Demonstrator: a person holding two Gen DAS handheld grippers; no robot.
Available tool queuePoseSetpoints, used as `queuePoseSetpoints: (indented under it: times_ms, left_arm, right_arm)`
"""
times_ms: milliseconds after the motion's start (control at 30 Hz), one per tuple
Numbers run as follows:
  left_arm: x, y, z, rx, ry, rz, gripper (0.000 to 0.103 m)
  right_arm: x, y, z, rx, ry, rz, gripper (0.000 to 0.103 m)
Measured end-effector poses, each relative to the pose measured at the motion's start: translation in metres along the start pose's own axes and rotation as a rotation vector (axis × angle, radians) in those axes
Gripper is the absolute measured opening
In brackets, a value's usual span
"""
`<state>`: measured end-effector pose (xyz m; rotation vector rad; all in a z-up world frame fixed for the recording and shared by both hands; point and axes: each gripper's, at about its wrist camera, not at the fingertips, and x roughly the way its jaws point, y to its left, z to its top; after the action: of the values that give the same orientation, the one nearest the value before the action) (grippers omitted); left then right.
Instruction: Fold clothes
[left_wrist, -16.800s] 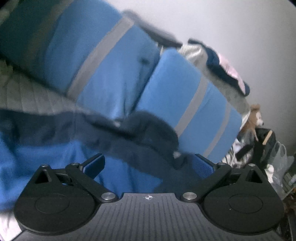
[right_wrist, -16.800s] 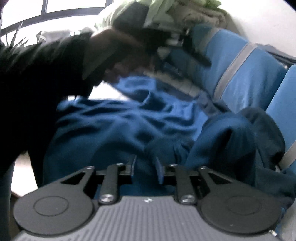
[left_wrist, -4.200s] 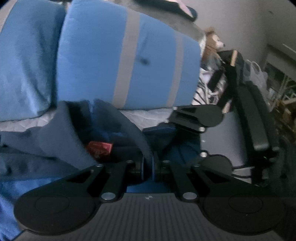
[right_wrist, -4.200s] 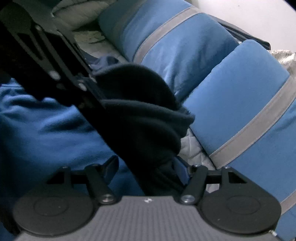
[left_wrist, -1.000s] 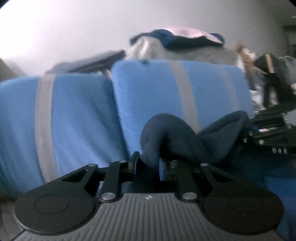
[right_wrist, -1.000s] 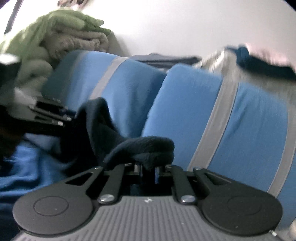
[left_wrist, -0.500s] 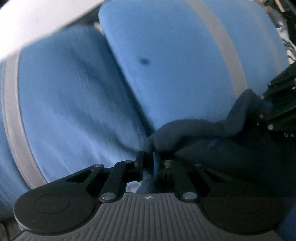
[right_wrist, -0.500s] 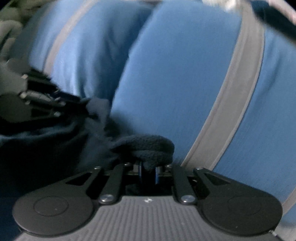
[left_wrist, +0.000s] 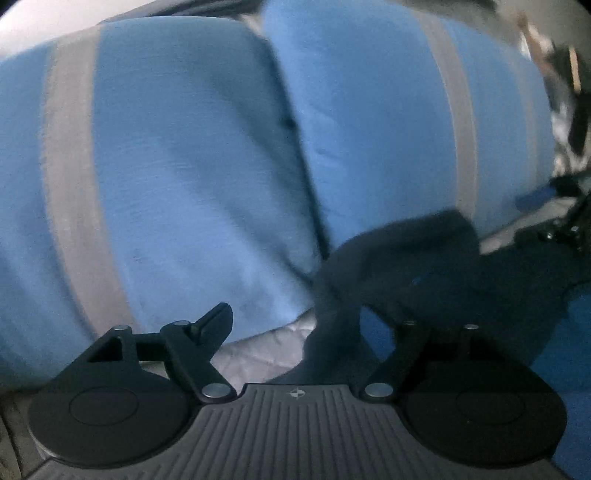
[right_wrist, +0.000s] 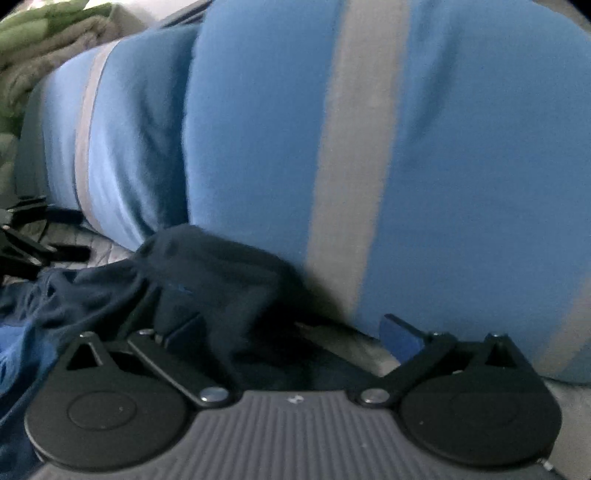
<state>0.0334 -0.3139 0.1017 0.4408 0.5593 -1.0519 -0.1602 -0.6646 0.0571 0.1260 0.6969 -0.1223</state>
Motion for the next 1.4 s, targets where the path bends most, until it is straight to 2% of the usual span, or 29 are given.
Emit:
queuePoseSetpoints:
  times_ms: [133,300,433,533,633,733,833,967,1033,1100,1233,1400]
  left_arm:
    - [-0.022,0.03,-0.002,-0.048,0.028,0.0,0.079]
    - [-0.02,0.057,-0.006,-0.076,0.089,0.022,0.079]
    - [-0.005,0.069,-0.025,-0.075,0.125,0.088,0.079]
    - [0.008,0.062,-0.043,-0.021,0.14,0.151,0.078]
    - [0.021,0.04,-0.061,0.102,0.133,0.229,0.078]
    - [0.027,0.018,-0.081,0.179,0.151,0.233,0.075]
    - [0.019,0.004,-0.095,0.186,0.119,0.25,0.072]
    - [0.009,0.008,-0.097,0.159,0.13,0.193,0.071]
    - [0.009,0.019,-0.091,0.133,0.159,0.136,0.071]
    - [0.006,0.029,-0.083,0.105,0.155,0.101,0.072]
    - [0.016,0.038,-0.078,0.069,0.104,0.077,0.072]
    - [0.033,0.046,-0.081,0.061,0.13,0.044,0.071]
  right_arm:
    - [-0.026,-0.032,-0.009,-0.008,0.036,-0.065,0.103]
    - [-0.051,-0.067,-0.023,-0.001,0.08,-0.139,0.103]
    - [-0.055,-0.082,-0.032,0.039,0.083,-0.174,0.103]
    - [-0.053,-0.082,-0.038,0.049,0.072,-0.187,0.103]
    - [-0.052,-0.082,-0.044,0.059,0.06,-0.201,0.103]
    - [-0.052,-0.078,-0.047,0.048,0.051,-0.203,0.103]
    - [-0.055,-0.071,-0.049,0.015,0.046,-0.203,0.103]
    - [-0.059,-0.065,-0.051,-0.039,0.058,-0.213,0.103]
    - [-0.061,-0.063,-0.053,-0.052,0.062,-0.217,0.103]
    - [-0.064,-0.064,-0.055,-0.053,0.064,-0.218,0.103]
    - [-0.064,-0.07,-0.06,-0.052,0.074,-0.239,0.103]
    - [-0.063,-0.079,-0.065,-0.026,0.079,-0.241,0.103]
